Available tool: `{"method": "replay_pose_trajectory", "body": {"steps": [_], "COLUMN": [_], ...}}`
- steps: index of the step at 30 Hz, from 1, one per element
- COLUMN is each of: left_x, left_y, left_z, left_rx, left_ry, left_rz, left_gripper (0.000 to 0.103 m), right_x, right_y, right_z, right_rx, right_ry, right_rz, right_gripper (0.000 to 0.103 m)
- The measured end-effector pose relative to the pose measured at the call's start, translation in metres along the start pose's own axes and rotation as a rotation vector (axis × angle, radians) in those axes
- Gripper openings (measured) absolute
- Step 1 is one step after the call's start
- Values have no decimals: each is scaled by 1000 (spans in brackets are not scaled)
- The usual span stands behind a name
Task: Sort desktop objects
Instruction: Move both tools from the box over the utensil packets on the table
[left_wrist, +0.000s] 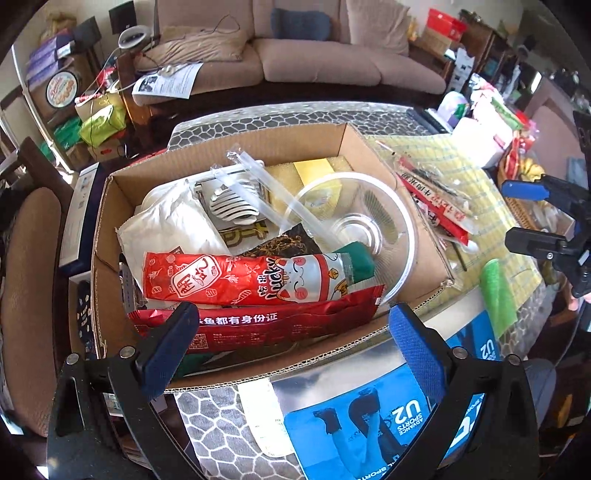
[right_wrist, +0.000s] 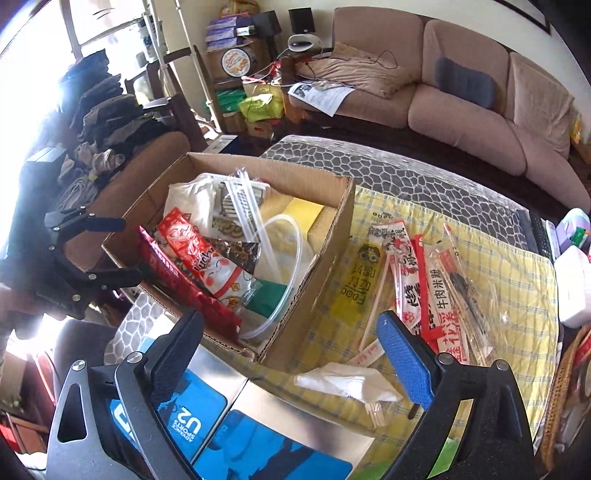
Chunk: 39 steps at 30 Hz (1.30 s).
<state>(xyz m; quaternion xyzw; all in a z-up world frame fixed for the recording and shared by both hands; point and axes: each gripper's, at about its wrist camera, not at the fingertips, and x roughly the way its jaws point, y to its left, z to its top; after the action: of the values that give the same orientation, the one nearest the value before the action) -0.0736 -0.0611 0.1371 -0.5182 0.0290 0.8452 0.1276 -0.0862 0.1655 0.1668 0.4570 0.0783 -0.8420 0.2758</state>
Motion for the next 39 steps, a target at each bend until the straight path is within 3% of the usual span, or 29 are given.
{"method": "replay_pose_trajectory", "body": {"steps": [11,19,30,39], "left_x": [-1,4,77,159], "left_y": [-31,-95,-203,-228], "left_z": [6,39,96,136], "left_rx": [8,58,90,-82], "left_ry": [-16,-46,30,109], "left_rz": [-37,-97,-191,-261], "left_gripper": [103,103,103,103], "right_x": [-16,-45,-30,24], "right_y": [-28,-110,-205,-264], "right_z": [-26,-49,-93,-90], "right_rx": [43,185,293,284], "right_ry": [-10,-30,0,30], "right_rz": [-65,-146,-185,-152], "right_gripper": [103,103,103,103]}}
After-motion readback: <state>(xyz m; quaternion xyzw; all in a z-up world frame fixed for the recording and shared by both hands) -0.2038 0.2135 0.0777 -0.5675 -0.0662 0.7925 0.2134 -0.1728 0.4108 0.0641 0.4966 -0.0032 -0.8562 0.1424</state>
